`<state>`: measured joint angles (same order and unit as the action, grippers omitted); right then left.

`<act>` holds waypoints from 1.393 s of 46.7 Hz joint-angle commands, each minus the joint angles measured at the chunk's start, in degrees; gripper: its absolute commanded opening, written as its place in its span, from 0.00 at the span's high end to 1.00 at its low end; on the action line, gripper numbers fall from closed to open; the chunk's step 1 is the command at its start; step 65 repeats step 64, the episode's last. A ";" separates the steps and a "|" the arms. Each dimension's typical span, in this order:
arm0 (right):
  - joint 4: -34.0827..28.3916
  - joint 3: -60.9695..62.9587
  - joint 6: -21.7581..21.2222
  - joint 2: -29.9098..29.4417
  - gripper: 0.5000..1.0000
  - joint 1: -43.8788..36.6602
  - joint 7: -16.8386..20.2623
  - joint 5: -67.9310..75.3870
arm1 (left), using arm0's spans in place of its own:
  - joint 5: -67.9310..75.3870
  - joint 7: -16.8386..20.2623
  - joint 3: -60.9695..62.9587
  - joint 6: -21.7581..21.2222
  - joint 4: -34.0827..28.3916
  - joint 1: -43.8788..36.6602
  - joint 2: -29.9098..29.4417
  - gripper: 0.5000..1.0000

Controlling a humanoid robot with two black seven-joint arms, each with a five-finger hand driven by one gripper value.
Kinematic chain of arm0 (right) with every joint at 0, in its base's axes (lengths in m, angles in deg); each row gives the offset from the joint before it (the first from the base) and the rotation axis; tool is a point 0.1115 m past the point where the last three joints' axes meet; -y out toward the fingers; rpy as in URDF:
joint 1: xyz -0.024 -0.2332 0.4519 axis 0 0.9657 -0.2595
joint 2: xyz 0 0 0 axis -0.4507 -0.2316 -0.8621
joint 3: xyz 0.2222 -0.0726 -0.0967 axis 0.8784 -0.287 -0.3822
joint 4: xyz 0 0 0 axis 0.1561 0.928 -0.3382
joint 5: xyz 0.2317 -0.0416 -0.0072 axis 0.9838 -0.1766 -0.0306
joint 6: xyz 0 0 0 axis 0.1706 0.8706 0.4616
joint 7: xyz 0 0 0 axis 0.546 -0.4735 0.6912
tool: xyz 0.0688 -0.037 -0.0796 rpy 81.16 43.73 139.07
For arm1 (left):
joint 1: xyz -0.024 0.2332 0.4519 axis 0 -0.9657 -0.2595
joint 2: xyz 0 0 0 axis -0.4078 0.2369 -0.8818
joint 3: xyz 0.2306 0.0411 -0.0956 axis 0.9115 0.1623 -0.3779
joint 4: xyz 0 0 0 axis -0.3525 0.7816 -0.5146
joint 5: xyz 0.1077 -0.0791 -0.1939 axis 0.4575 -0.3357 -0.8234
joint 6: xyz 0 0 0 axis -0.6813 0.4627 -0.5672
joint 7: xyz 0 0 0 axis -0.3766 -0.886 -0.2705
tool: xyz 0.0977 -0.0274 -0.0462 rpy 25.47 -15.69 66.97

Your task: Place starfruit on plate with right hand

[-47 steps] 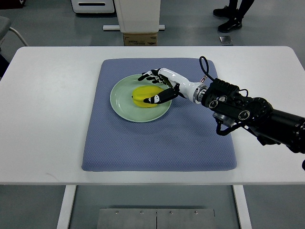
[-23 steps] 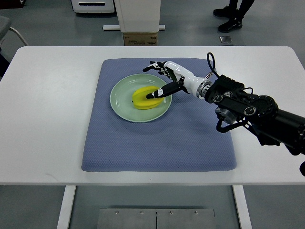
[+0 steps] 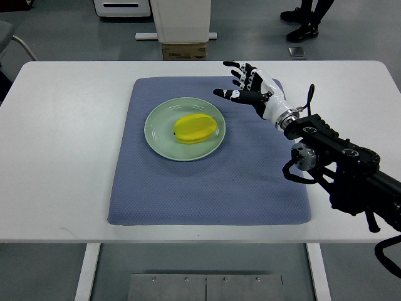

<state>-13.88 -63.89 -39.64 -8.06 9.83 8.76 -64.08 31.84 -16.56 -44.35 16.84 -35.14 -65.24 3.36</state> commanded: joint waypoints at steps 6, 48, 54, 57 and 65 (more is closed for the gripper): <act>0.38 0.26 -0.11 0.79 0.00 1.17 -0.14 0.62 | 0.00 0.00 -0.03 0.00 0.06 0.00 0.00 0.00; 4.60 12.92 -1.86 6.95 0.00 7.67 0.47 15.03 | 0.00 0.00 -0.03 0.00 -0.02 0.00 0.00 0.00; 6.44 13.18 -1.95 6.77 0.00 7.85 0.47 16.18 | 0.00 0.00 -0.03 0.00 0.06 0.00 0.00 0.00; 6.79 13.18 -1.95 6.77 0.00 7.85 0.47 16.18 | 0.00 0.00 0.06 0.00 -0.02 0.00 0.00 0.00; 6.97 13.18 -1.95 6.86 0.00 7.76 0.47 16.18 | 0.00 0.00 0.06 0.00 0.06 0.00 0.00 0.00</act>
